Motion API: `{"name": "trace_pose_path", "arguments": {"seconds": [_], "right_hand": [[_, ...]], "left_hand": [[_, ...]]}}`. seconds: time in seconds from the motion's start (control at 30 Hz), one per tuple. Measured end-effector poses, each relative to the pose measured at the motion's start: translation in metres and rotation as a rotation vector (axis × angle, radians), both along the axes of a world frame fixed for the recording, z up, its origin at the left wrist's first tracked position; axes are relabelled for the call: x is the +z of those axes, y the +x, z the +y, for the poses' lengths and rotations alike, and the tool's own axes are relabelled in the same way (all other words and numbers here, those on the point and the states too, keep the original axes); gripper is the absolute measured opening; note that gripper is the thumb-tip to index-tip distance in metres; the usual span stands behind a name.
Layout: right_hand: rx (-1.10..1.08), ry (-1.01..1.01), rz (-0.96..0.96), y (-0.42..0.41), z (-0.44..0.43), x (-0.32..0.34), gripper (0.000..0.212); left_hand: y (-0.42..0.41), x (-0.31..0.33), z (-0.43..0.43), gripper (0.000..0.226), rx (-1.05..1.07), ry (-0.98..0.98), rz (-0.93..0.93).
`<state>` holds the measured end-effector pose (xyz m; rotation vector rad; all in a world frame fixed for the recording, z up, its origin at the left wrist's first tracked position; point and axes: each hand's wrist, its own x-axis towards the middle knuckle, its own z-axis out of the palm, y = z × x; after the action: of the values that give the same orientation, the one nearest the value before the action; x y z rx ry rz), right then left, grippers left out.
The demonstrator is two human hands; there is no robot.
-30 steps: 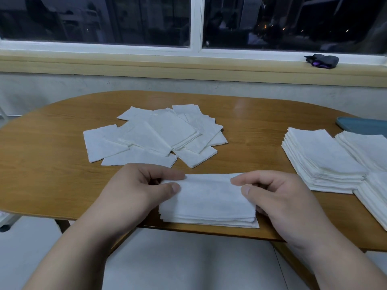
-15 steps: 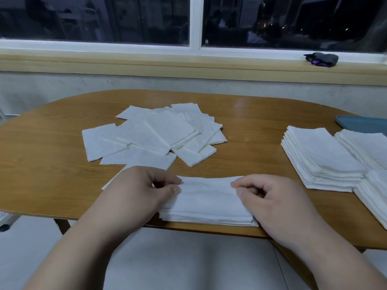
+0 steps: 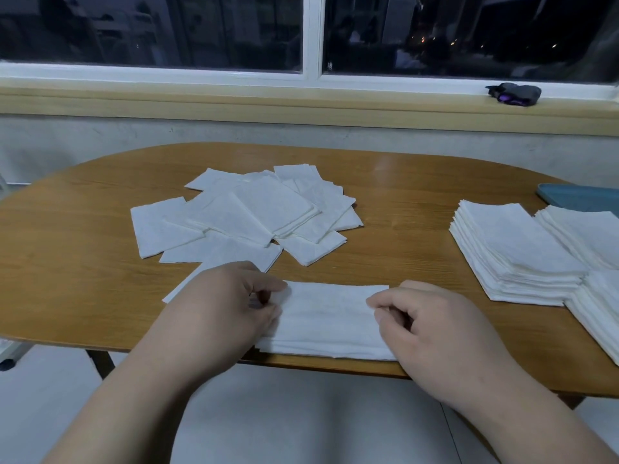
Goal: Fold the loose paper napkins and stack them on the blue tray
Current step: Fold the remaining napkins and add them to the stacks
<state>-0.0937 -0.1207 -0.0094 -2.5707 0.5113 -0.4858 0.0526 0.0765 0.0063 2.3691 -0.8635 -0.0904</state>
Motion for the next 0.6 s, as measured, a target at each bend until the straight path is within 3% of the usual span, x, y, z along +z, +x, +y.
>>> {"name": "trace_pose_path", "arguments": {"seconds": [0.3,0.47,0.6], "right_hand": [[-0.006,-0.083,0.027,-0.0002,-0.0013,-0.0027,0.021],[0.161,-0.218,-0.069,0.0008,-0.0015,-0.0044,0.022],[0.195,-0.199,0.007,0.0031,-0.0033,-0.0080,0.037]], "left_hand": [[-0.0032,-0.0014,0.0013,0.028,-0.149,-0.058,-0.119],[-0.0013,-0.0056,-0.0009,0.019,-0.312,0.056,-0.150],[0.0016,-0.0078,-0.0004,0.019,-0.310,0.073,-0.156]]}}
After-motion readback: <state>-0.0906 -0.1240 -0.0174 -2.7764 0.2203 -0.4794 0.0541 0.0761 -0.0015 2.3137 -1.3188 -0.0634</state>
